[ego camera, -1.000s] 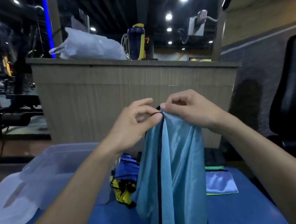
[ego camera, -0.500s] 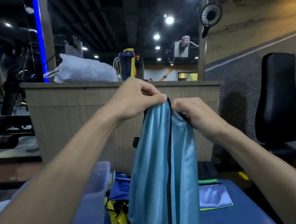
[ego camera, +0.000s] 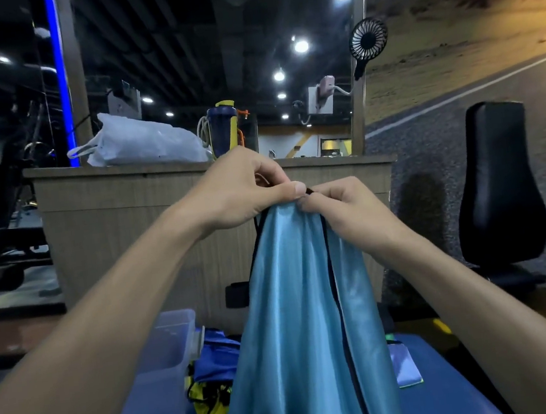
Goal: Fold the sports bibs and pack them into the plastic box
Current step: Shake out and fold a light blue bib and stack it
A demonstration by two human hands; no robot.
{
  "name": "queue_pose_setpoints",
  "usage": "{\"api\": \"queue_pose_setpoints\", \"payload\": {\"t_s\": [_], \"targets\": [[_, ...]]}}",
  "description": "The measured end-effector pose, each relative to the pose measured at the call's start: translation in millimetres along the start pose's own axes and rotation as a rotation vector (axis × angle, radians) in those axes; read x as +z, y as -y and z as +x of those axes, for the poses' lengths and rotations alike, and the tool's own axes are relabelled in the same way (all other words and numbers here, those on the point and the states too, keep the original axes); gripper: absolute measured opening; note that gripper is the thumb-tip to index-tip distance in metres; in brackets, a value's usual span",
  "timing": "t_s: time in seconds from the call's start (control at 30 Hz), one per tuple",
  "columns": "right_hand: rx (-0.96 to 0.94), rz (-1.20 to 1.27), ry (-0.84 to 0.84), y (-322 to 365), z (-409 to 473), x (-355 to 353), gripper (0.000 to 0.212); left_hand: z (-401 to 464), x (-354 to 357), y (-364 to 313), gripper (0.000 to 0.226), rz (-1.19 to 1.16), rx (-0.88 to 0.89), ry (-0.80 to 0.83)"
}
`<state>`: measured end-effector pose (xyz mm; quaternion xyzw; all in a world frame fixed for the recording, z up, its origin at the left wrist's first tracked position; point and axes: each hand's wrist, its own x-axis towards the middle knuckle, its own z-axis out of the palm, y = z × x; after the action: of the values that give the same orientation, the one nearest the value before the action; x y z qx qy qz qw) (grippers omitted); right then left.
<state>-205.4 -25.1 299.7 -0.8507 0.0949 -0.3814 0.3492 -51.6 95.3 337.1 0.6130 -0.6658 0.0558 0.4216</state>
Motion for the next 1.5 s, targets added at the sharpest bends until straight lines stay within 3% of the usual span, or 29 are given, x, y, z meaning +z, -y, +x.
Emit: {"api": "queue_pose_setpoints", "payload": {"t_s": [0.1,0.27,0.57,0.77,0.93,1.07,1.2,1.37,1.43,1.5], "targets": [[0.011,0.101,0.046,-5.9,-2.6,-5.9,0.062,-4.7,-2.5,1.9,0.02,0.0,-0.023,0.045],[0.014,0.159,0.139,-12.2,-9.6,-14.8,0.052,-7.9,-4.5,2.7,0.018,0.027,-0.031,0.032],[0.113,0.205,0.165,-76.4,-52.8,1.6,0.037,-4.6,-20.2,37.6,0.02,0.117,-0.103,-0.478],[0.107,0.099,0.137,-122.2,-74.4,-4.9,0.036,-16.3,-19.4,72.6,0.019,0.18,-0.16,-0.488],[0.134,-0.008,0.182,-154.5,-88.2,-14.4,0.034,-28.4,-22.6,95.4,0.017,0.098,-0.197,-0.511],[0.198,0.119,0.098,-168.5,-94.5,-27.0,0.027,-35.8,-25.6,109.6,0.015,0.058,-0.206,-0.495],[0.175,0.203,-0.142,-178.9,-86.3,-42.2,0.025,-48.5,-17.9,108.9,0.012,-0.077,-0.163,-0.417],[0.093,0.232,-0.35,-173.7,-57.3,-68.7,0.048,-72.5,-13.1,103.0,0.018,-0.388,-0.178,-0.094],[0.027,0.188,-0.36,-163.5,-42.6,-83.1,0.05,-81.7,-21.0,91.2,0.007,-0.508,-0.138,-0.036],[-0.027,0.156,-0.356,-145.7,-27.5,-96.8,0.044,-86.7,-32.0,78.7,0.016,-0.614,-0.067,-0.01]]}}
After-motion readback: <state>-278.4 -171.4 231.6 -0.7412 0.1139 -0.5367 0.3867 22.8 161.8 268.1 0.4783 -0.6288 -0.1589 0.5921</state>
